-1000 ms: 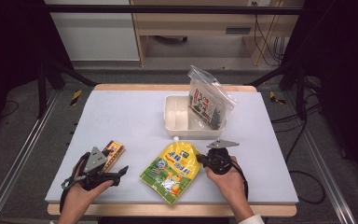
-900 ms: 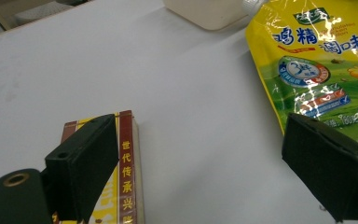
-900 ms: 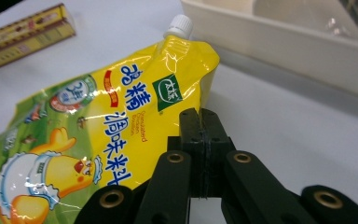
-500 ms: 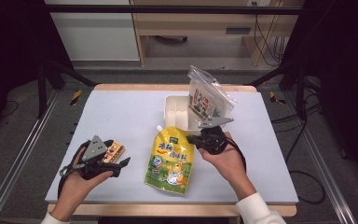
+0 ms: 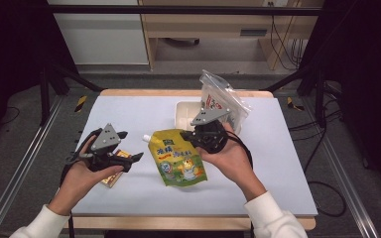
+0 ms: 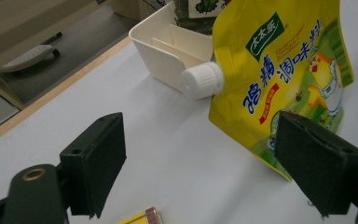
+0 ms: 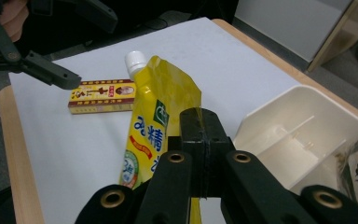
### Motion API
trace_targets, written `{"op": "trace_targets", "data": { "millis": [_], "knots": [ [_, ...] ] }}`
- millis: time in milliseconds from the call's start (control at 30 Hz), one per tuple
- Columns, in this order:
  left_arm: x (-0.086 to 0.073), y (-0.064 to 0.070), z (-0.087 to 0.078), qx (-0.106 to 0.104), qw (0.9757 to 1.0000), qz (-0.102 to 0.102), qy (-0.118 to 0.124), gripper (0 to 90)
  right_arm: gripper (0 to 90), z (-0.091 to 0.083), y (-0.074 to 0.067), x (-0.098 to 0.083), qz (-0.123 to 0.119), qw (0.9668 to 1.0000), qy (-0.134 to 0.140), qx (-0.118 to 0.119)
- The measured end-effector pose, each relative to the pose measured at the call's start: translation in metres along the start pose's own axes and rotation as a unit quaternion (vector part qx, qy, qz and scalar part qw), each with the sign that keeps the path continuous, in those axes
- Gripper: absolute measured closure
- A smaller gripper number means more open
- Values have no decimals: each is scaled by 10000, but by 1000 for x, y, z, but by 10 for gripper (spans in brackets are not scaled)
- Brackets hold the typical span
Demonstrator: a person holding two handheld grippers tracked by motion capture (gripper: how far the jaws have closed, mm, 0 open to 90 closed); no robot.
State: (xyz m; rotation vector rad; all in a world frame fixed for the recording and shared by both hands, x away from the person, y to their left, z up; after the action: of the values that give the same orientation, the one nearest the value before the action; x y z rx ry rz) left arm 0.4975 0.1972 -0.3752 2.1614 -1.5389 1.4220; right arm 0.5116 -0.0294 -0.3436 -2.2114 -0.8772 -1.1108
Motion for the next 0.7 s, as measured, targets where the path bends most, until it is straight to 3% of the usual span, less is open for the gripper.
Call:
{"op": "trace_targets", "data": {
  "millis": [267, 433, 600, 700],
  "knots": [
    [18, -5, -6, -4, 9998, 195, 42, 182, 900, -4, -18, 7, -300, 9994, 47, 162],
    [20, -5, -7, -28, 9993, 358, -31, 194, 900, -4, -26, 4, -445, 9987, -55, 231],
    [21, 0, -1, -126, 9987, 472, -123, 194, 900, -5, -34, 1, -552, 9972, -99, 499],
    [23, 0, 1, -87, 9985, 519, -126, 197, 900, -5, -37, 1, -632, 9964, -133, 544]
  ]
}}
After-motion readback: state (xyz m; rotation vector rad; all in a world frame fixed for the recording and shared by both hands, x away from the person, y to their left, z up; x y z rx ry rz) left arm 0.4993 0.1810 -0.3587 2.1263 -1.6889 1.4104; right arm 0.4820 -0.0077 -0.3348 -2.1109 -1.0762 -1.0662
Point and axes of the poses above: each handheld gripper's, and its own axes: z roughly forward along the jaws, x roughly out of its top, y roughly to its right, the point moved 6 cm from there along z, roughly forward along the jaws, and after that the axes turned 14 degrees about z, right-handed, at the moved point
